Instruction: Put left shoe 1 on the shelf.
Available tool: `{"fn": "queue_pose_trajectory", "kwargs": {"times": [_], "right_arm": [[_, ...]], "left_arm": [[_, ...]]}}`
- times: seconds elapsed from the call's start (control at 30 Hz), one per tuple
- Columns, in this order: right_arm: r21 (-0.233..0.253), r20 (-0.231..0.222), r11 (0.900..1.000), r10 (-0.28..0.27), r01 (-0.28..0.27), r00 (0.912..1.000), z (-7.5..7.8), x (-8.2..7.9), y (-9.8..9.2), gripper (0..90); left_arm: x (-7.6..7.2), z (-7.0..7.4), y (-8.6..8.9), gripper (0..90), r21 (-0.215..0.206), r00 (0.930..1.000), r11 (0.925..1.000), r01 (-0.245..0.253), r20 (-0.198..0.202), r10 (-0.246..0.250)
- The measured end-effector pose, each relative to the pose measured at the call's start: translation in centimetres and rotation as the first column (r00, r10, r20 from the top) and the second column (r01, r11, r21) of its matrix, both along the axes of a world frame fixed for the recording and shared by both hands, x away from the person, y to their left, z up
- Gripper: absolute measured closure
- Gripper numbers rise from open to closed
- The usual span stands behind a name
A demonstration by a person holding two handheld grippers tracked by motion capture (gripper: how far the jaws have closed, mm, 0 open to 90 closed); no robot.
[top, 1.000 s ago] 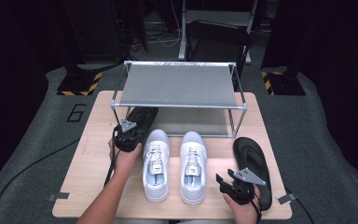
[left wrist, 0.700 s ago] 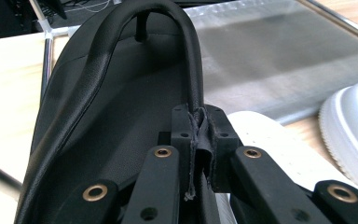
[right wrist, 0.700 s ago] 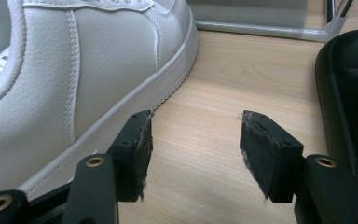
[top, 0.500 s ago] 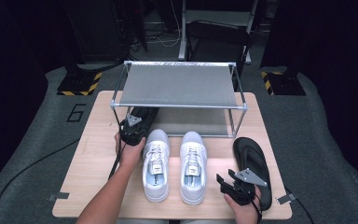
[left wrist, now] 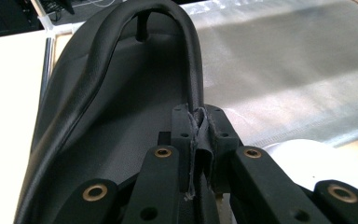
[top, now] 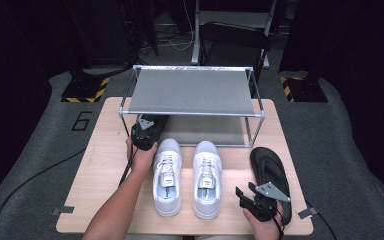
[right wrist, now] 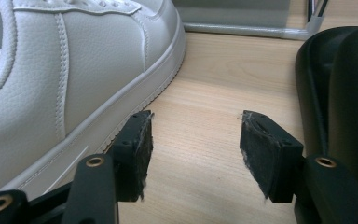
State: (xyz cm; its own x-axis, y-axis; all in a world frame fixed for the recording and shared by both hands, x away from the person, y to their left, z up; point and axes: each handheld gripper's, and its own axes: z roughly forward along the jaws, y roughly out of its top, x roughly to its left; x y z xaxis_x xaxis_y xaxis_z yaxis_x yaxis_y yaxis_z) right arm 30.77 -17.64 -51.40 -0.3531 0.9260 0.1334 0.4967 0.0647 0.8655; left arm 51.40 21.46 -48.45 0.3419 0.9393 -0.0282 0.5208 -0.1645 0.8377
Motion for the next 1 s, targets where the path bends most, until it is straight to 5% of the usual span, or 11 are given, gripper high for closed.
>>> {"fn": "queue_pose_trajectory", "kwargs": {"times": [0.4,0.43,0.6,1.0], "right_arm": [[0.0,0.01,1.0,-0.01,0.01,0.9999,0.0,-0.2,-0.2,43.7],[0.0,0.01,1.0,-0.01,0.01,0.9999,0.0,-0.2,-0.2,43.7],[0.001,0.01,1.0,-0.017,0.017,0.9998,0.0,-0.1,-0.4,43.8],[-0.001,0.012,1.0,-0.016,0.016,0.9998,-0.2,-0.1,-0.3,43.9]], "left_arm": [[1.6,-0.4,-0.2,83.8,0.008,0.9998,0.9999,-0.006,0.02,0.006],[1.7,-0.4,-0.1,83.8,0.033,0.9999,0.9994,-0.014,0.004,0.014],[2.1,-0.4,-0.4,83.7,0.016,0.9998,0.9997,-0.021,0.005,0.02],[3.2,-1.0,-0.7,83.7,0.063,0.9991,0.9972,-0.041,-0.006,0.042]]}}
